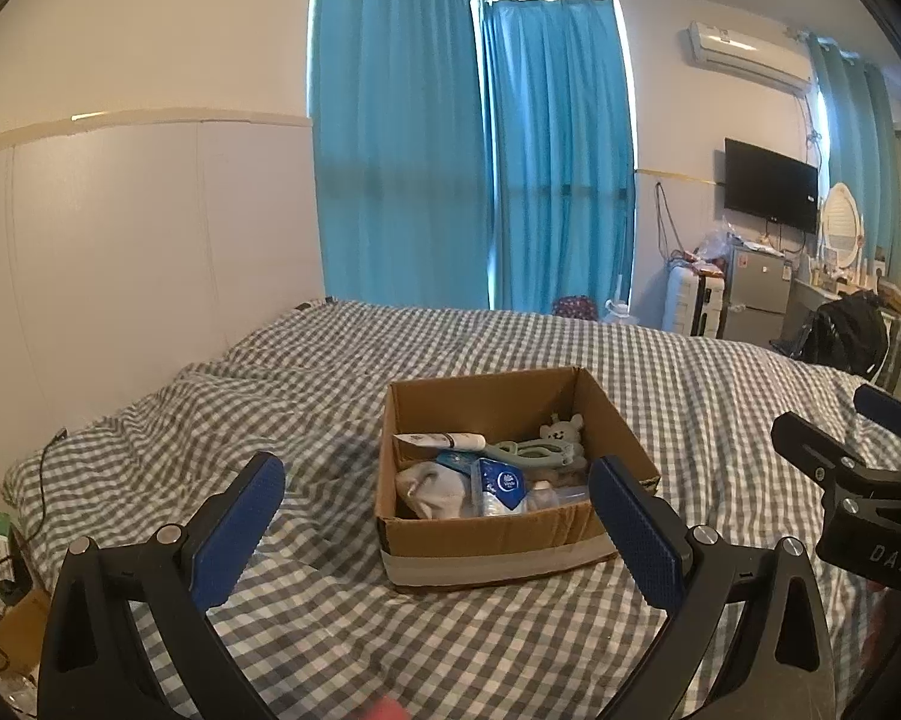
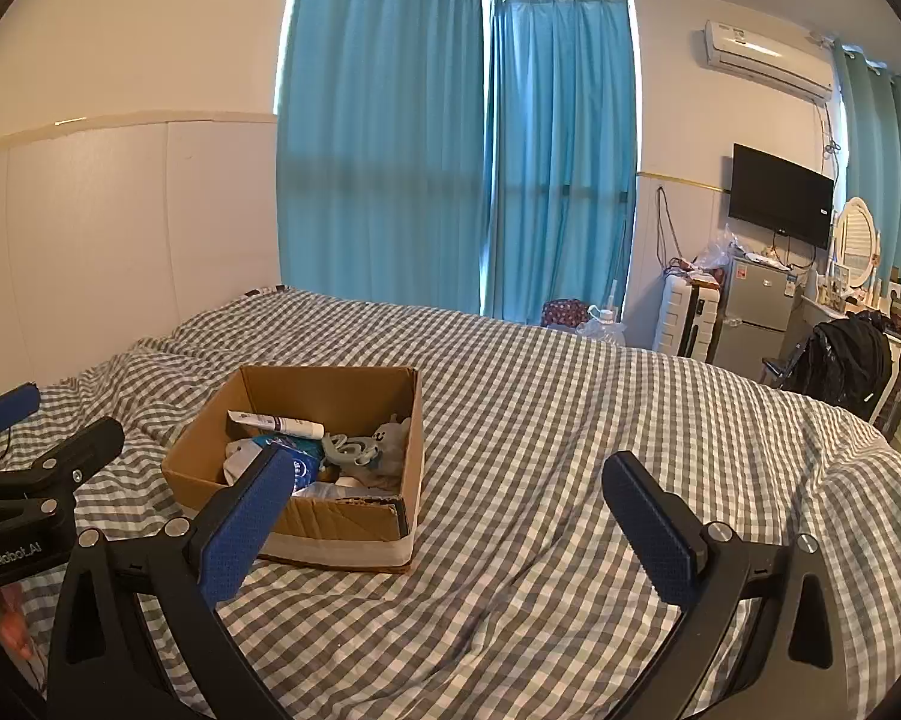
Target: Organize objects
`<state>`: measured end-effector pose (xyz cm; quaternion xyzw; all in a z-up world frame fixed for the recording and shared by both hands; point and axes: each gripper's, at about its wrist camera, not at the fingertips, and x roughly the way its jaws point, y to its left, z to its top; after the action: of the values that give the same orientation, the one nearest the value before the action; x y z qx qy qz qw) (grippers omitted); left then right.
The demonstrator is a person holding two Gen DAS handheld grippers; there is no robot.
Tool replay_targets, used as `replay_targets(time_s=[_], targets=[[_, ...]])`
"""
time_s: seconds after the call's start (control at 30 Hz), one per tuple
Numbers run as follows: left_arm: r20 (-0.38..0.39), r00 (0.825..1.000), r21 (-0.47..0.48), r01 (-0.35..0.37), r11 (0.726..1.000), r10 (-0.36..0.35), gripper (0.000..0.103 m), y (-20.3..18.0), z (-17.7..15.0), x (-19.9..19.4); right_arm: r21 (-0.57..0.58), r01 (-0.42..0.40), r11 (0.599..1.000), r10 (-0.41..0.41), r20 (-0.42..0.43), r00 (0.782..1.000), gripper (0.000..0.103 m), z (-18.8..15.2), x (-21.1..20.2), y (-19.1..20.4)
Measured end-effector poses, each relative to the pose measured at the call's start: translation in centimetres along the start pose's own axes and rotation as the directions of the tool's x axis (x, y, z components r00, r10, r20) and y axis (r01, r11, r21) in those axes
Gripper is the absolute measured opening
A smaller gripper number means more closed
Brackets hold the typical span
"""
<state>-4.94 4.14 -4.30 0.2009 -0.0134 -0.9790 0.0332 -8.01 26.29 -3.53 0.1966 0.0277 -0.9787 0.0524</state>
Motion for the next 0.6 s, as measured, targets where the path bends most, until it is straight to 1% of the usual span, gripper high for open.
replay_targets(time_s=[0.6], targets=[[-0.004, 1.0, 0.002, -0.007, 1.0, 0.007, 0.103, 0.25, -0.04, -0.08, -0.003, 0.001, 1.0, -0.001, -0.007, 1.0, 0.103, -0.15, -0.04, -0.01]])
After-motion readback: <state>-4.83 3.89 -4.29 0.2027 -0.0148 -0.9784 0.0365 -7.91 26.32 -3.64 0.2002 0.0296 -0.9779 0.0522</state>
